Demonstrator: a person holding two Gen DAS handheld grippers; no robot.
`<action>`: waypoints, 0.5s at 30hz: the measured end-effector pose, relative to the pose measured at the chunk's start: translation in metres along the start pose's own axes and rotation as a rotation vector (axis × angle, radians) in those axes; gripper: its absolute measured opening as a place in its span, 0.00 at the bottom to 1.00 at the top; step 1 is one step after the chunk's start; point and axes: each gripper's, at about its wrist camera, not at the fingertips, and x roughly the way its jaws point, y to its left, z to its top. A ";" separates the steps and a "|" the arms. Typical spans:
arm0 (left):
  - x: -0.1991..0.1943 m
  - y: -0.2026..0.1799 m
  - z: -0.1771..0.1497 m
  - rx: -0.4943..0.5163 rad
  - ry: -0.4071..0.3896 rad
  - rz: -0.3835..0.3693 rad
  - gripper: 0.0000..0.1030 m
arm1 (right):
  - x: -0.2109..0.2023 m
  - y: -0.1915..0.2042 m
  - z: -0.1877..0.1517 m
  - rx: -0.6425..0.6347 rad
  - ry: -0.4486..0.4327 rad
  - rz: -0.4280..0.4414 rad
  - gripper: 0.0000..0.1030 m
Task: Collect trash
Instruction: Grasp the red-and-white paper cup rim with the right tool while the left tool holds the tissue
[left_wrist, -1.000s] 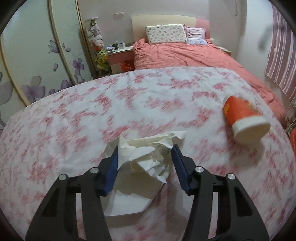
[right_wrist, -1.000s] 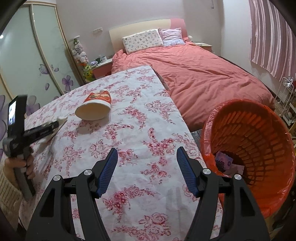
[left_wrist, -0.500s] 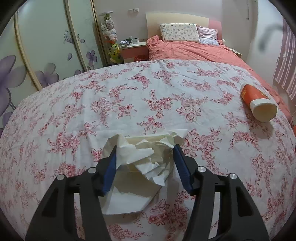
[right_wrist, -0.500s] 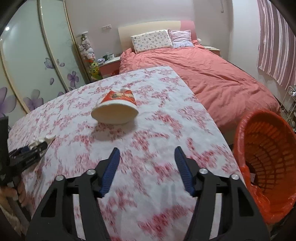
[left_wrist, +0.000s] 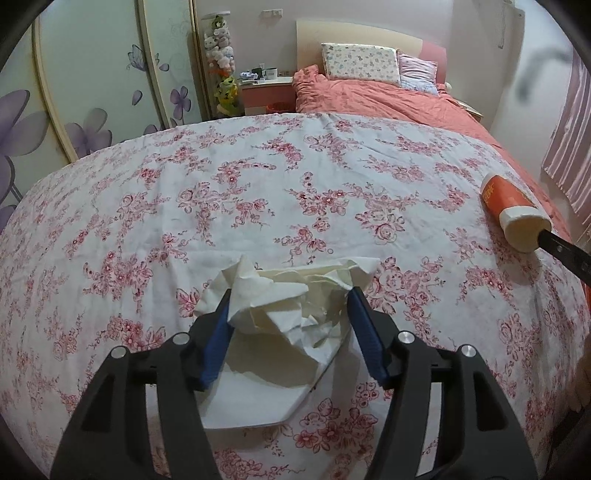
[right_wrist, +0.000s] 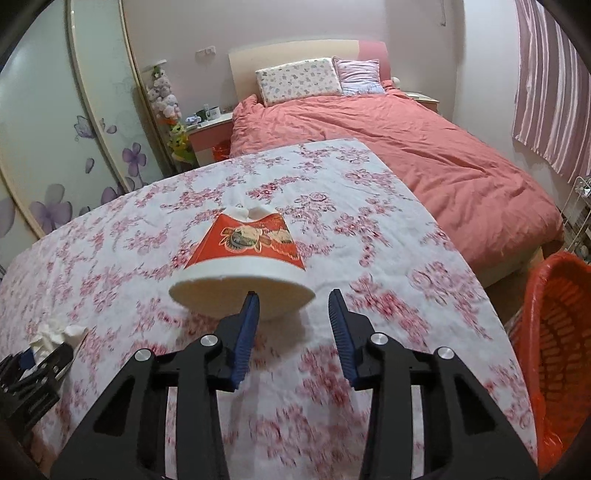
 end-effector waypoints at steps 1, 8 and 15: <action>0.000 0.000 0.000 0.000 0.001 0.002 0.58 | 0.005 -0.001 0.001 0.008 0.016 0.000 0.38; 0.001 -0.001 0.001 -0.003 0.002 0.001 0.58 | 0.016 -0.003 0.010 0.049 0.037 0.017 0.30; 0.001 -0.001 0.001 -0.002 0.002 0.001 0.59 | 0.020 -0.010 0.011 0.087 0.051 0.058 0.14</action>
